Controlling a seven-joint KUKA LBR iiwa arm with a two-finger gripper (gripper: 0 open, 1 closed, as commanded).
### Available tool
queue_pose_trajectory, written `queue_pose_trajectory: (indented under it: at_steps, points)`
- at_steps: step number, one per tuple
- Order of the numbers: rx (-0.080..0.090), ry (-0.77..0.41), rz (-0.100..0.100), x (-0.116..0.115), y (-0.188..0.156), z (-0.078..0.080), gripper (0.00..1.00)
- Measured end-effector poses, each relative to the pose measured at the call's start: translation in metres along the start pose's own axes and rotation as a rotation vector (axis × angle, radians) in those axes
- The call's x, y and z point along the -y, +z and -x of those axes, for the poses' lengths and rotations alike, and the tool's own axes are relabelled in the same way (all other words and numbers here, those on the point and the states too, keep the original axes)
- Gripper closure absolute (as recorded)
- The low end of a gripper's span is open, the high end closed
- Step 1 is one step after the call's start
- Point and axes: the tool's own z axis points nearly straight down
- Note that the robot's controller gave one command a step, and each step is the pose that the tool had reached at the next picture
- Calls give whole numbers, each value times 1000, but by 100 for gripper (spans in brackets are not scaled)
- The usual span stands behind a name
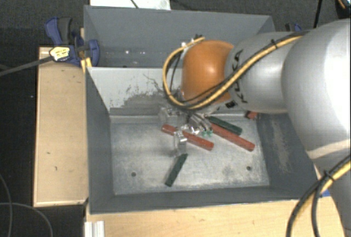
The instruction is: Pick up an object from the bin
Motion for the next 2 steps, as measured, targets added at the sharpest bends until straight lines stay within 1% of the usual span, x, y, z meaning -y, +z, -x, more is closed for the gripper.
queue_pose_trajectory:
  at_steps: [1, 2]
  points:
    - [-7, 108, -4, 66, 1, -23, 0]
    - [-6, 108, -1, 62, 1, -22, 100]
